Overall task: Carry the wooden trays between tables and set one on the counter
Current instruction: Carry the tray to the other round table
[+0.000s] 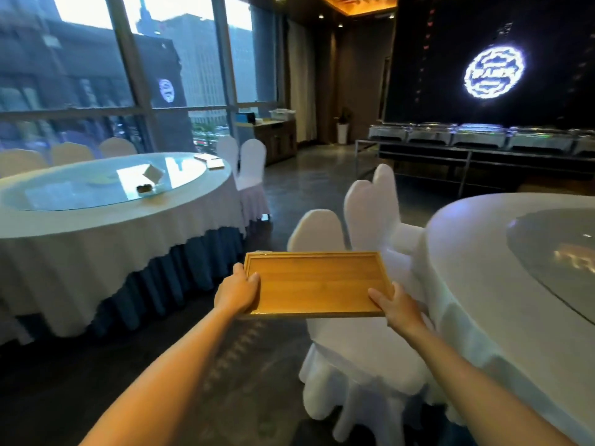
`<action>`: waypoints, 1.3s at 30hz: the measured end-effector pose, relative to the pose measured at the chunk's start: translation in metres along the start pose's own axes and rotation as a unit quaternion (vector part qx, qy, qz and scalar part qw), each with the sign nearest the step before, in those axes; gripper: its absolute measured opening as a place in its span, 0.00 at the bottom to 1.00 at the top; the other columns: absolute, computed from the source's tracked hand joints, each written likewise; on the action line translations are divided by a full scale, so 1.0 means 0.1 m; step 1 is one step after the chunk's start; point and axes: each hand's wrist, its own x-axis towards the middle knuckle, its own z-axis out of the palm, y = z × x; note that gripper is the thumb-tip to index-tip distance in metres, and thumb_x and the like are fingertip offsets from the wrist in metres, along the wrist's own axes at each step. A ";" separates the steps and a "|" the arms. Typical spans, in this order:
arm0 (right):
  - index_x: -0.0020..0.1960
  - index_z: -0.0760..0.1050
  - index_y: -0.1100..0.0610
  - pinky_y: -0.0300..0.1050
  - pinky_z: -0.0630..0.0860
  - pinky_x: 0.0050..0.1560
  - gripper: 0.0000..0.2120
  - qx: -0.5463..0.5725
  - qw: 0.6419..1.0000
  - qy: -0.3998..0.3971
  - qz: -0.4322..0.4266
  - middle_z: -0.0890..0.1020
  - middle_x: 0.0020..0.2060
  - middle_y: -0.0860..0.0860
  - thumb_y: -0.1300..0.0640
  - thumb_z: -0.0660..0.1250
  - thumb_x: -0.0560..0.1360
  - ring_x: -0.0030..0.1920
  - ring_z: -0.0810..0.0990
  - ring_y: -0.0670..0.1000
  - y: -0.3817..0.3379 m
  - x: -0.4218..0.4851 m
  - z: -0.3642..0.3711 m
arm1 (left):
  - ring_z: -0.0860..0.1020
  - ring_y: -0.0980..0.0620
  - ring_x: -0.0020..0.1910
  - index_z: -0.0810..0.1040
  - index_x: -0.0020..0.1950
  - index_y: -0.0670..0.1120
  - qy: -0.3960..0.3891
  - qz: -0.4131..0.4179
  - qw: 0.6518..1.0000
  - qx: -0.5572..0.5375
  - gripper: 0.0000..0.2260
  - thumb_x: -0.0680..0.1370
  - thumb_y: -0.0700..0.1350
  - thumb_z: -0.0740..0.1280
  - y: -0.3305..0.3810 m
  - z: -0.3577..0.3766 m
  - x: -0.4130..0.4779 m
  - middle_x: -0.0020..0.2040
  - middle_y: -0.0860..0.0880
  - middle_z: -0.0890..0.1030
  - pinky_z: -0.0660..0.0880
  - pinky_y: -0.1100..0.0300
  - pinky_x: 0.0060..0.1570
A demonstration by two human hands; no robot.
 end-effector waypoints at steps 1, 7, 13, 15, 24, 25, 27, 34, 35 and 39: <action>0.63 0.67 0.63 0.46 0.70 0.46 0.22 0.002 1.000 -0.010 -0.006 0.78 0.57 0.61 0.50 0.63 0.76 0.47 0.74 0.53 -0.14 0.09 0.21 | 0.74 0.47 0.45 0.63 0.66 0.42 0.008 -0.010 1.000 -0.003 0.18 0.80 0.51 0.54 -0.15 -0.13 0.14 0.49 0.44 0.75 0.71 0.53 0.47; 0.66 0.65 0.62 0.45 0.70 0.50 0.22 0.003 0.998 -0.053 -0.042 0.77 0.59 0.60 0.49 0.60 0.78 0.56 0.77 0.58 -0.81 0.76 1.29 | 0.73 0.47 0.45 0.63 0.67 0.42 0.063 -0.052 0.997 -0.002 0.19 0.80 0.52 0.54 -0.89 -0.65 0.98 0.56 0.40 0.78 0.72 0.51 0.49; 0.66 0.66 0.62 0.49 0.71 0.54 0.22 -0.032 0.993 -0.085 -0.073 0.77 0.60 0.61 0.50 0.60 0.78 0.60 0.76 0.61 -1.22 1.76 2.11 | 0.76 0.44 0.46 0.64 0.66 0.41 0.104 -0.108 0.989 0.000 0.19 0.80 0.52 0.53 -1.34 -0.68 1.95 0.51 0.41 0.78 0.72 0.52 0.47; 0.64 0.67 0.62 0.52 0.71 0.58 0.22 -0.035 0.992 -0.096 -0.072 0.78 0.60 0.61 0.49 0.61 0.77 0.60 0.76 0.62 -1.36 2.18 2.40 | 0.78 0.41 0.51 0.63 0.67 0.41 0.112 -0.123 0.986 0.000 0.20 0.81 0.52 0.53 -1.46 -0.67 2.36 0.56 0.40 0.78 0.72 0.52 0.48; 0.64 0.67 0.65 0.49 0.71 0.56 0.22 0.002 0.988 -0.115 -0.107 0.77 0.60 0.63 0.52 0.62 0.77 0.60 0.76 0.61 -2.34 4.28 3.38 | 0.74 0.36 0.60 0.64 0.68 0.37 0.149 -0.144 0.978 -0.008 0.22 0.80 0.50 0.55 -1.48 -1.06 4.65 0.63 0.35 0.75 0.70 0.48 0.57; 0.64 0.67 0.65 0.49 0.71 0.56 0.22 0.006 0.987 -0.115 -0.109 0.77 0.61 0.62 0.52 0.62 0.77 0.61 0.76 0.61 -2.44 4.50 3.46 | 0.74 0.35 0.60 0.64 0.69 0.37 0.153 -0.142 0.978 -0.011 0.22 0.80 0.50 0.55 -1.45 -1.09 4.88 0.63 0.35 0.75 0.70 0.47 0.58; 0.64 0.67 0.65 0.50 0.71 0.57 0.22 0.012 0.988 -0.110 -0.109 0.77 0.60 0.63 0.52 0.62 0.77 0.61 0.76 0.61 -2.58 4.92 3.63 | 0.74 0.35 0.59 0.64 0.69 0.37 0.155 -0.140 0.978 -0.009 0.22 0.80 0.50 0.55 -1.43 -1.11 5.36 0.63 0.34 0.75 0.70 0.47 0.58; 0.64 0.68 0.65 0.51 0.71 0.58 0.22 -0.001 0.992 -0.091 -0.084 0.77 0.60 0.62 0.51 0.62 0.77 0.60 0.76 0.61 -2.78 6.40 4.43 | 0.75 0.37 0.58 0.65 0.65 0.39 0.123 -0.131 0.984 -0.014 0.19 0.80 0.50 0.55 -1.68 -0.84 7.17 0.61 0.35 0.76 0.70 0.48 0.58; 0.63 0.68 0.65 0.51 0.71 0.59 0.22 -0.003 0.993 -0.087 -0.081 0.77 0.60 0.62 0.50 0.62 0.77 0.60 0.76 0.61 -2.83 6.64 4.57 | 0.75 0.37 0.58 0.65 0.66 0.39 0.119 -0.127 0.984 -0.023 0.19 0.81 0.50 0.54 -1.72 -0.81 7.48 0.61 0.36 0.76 0.70 0.48 0.58; 0.63 0.68 0.65 0.49 0.71 0.57 0.21 -0.007 0.995 -0.073 -0.071 0.77 0.60 0.62 0.51 0.62 0.77 0.60 0.76 0.61 -3.21 7.67 5.07 | 0.76 0.37 0.58 0.64 0.67 0.39 0.108 -0.114 0.987 -0.023 0.19 0.81 0.50 0.54 -1.79 -0.82 8.76 0.61 0.36 0.76 0.71 0.48 0.56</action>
